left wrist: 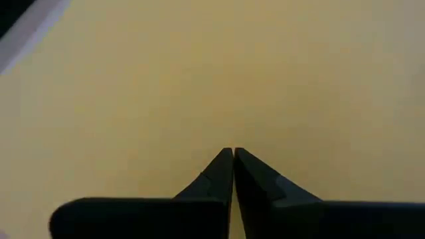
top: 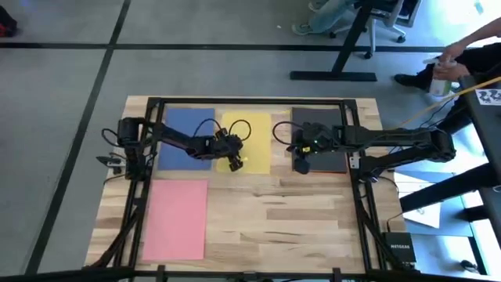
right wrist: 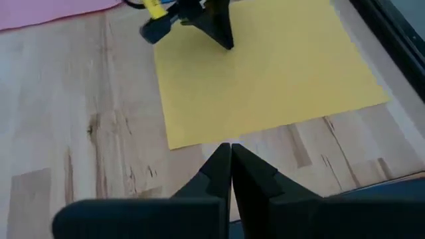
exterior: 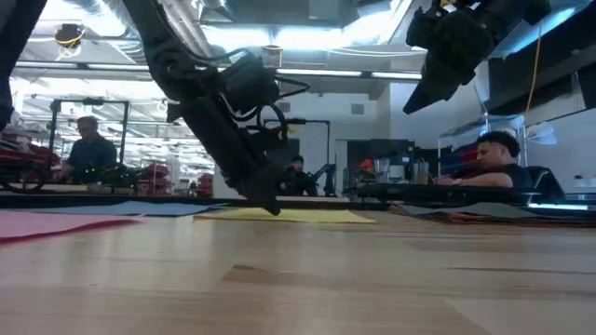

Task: Organize paper
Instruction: Move the yellow paper to the top center of the table, then move the black paper to the bottom center of the table

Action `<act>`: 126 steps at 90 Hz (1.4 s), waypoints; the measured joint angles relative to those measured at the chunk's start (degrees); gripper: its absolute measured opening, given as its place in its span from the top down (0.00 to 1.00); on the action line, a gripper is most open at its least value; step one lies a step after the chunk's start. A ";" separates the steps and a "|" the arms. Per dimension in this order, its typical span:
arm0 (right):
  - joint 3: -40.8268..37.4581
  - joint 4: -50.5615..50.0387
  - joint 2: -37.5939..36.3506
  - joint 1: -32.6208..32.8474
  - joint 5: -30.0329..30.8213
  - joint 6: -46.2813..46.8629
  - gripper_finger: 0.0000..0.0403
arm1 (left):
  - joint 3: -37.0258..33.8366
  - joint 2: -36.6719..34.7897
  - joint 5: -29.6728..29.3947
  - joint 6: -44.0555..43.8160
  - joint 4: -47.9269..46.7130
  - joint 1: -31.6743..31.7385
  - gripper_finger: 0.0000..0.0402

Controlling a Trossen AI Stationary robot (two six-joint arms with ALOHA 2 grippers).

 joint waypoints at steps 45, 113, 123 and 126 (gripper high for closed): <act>0.00 -0.49 0.00 -0.02 -0.77 0.04 1.00 | -0.07 -0.57 0.14 0.29 1.90 0.32 1.00; -5.45 -9.07 14.35 13.40 9.40 2.72 0.70 | -3.92 -9.01 0.15 -6.16 7.08 -16.52 1.00; -7.96 -7.63 14.94 13.89 11.08 2.87 0.70 | -6.34 -9.01 0.13 -8.22 10.11 -16.68 1.00; -8.61 -7.12 14.86 13.90 12.13 2.88 0.70 | -6.83 -9.01 0.13 -8.51 10.57 -16.68 1.00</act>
